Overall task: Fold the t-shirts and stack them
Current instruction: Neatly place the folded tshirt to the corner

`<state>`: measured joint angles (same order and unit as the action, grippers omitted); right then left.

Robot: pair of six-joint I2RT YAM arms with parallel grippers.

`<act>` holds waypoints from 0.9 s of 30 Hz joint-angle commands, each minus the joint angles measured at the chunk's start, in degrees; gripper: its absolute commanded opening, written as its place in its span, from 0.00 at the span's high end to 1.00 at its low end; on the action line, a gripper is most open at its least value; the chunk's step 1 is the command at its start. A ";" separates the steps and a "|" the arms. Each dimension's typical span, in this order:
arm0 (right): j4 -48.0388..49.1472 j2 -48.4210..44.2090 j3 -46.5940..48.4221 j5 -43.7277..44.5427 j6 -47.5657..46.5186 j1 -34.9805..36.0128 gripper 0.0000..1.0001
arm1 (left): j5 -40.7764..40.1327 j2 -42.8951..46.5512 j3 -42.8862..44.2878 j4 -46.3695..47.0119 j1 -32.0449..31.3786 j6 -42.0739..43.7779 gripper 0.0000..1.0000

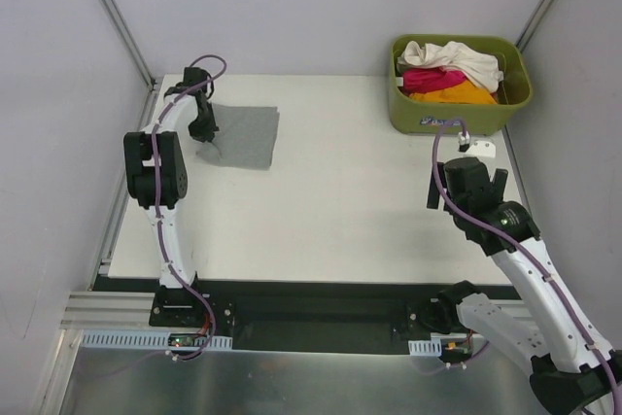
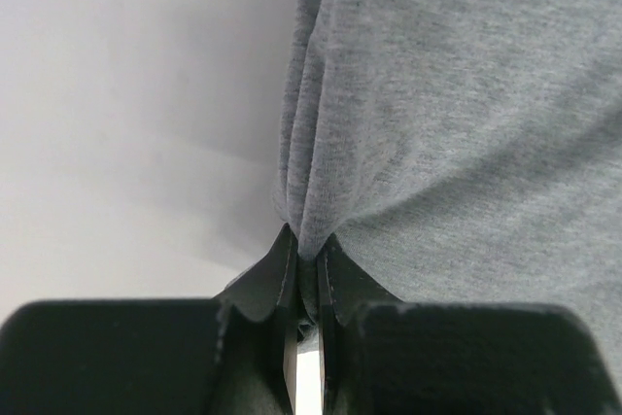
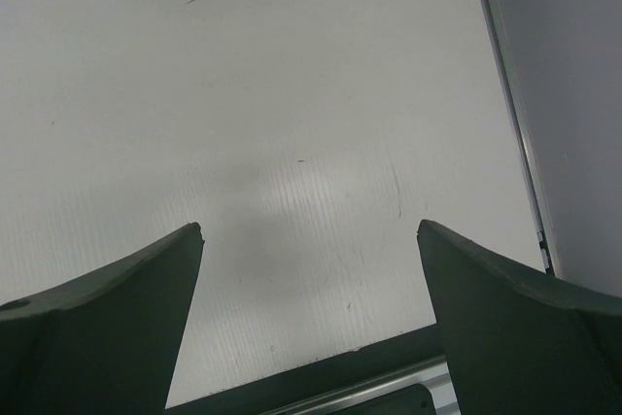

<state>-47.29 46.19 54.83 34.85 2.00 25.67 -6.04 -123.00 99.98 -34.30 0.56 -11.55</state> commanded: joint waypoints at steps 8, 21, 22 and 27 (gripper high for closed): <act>1.15 2.14 0.72 1.54 -1.65 -2.64 0.03 | -5.65 -14.28 25.33 -7.79 11.30 8.56 1.00; -3.78 5.75 3.35 1.63 3.01 -3.08 0.03 | -11.79 -25.37 46.44 -5.95 13.50 14.28 0.77; -3.95 5.84 3.27 1.54 3.27 -3.17 0.03 | -11.54 -23.27 45.92 -5.86 13.42 14.19 0.70; -3.78 6.45 2.74 1.10 4.85 -3.35 0.03 | -9.79 -13.95 39.62 -5.69 13.51 9.73 0.10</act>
<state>-49.98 52.34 55.70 35.18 4.43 22.79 -15.53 -148.57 142.56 -40.73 13.93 1.58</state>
